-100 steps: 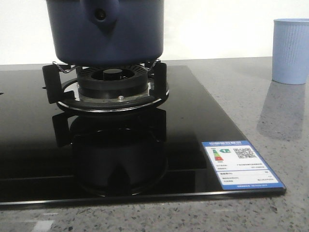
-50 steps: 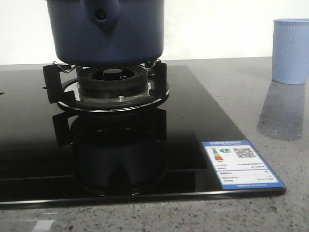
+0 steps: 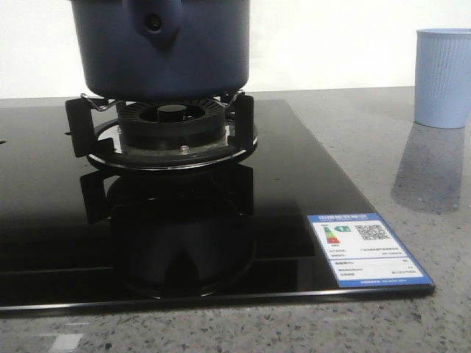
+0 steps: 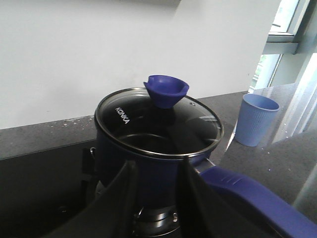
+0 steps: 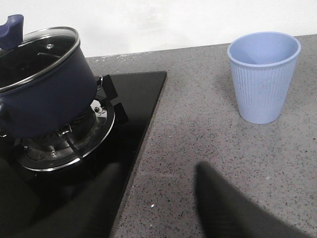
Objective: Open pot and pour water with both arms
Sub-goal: 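Grasp the blue lid knob with the left gripper and lift the lid, then reach the right gripper to the light blue cup and grasp it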
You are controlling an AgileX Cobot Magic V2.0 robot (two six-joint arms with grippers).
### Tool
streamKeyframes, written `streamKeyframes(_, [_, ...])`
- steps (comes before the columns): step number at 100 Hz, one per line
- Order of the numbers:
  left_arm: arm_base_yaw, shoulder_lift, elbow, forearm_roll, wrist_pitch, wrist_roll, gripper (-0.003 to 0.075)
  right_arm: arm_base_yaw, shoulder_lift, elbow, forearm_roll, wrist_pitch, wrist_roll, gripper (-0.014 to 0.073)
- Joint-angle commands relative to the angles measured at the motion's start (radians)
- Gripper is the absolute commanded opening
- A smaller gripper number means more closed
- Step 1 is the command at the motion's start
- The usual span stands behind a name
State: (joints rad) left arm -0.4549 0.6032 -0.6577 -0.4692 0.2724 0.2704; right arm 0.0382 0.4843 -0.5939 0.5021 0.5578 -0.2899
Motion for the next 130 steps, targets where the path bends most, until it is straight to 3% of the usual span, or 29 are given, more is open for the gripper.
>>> streamKeyframes(1, [-0.05, 0.052, -0.039, -0.021, -0.152, 0.003, 0.0342, 0.001, 0.014, -0.035, 0.017, -0.059, -0.014, 0.0503])
streamKeyframes(15, [-0.113, 0.14, -0.042, 0.007, -0.257, 0.003, 0.0486, 0.001, 0.014, -0.035, 0.017, -0.059, -0.014, 0.0505])
streamKeyframes(37, [-0.152, 0.305, -0.048, 0.02, -0.402, 0.003, 0.0482, 0.001, 0.014, -0.035, 0.017, -0.059, -0.014, 0.0505])
streamKeyframes(73, [-0.161, 0.544, -0.223, 0.044, -0.418, 0.003, 0.0487, 0.001, 0.014, -0.035, 0.017, -0.055, -0.014, 0.0505])
streamKeyframes(95, [-0.178, 0.648, -0.304, 0.077, -0.422, 0.003, 0.0568, 0.001, 0.014, -0.035, 0.017, -0.055, -0.014, 0.0505])
streamKeyframes(130, [-0.171, 0.759, -0.398, 0.077, -0.47, 0.003, 0.0568, 0.001, 0.014, -0.035, 0.017, -0.053, -0.014, 0.0505])
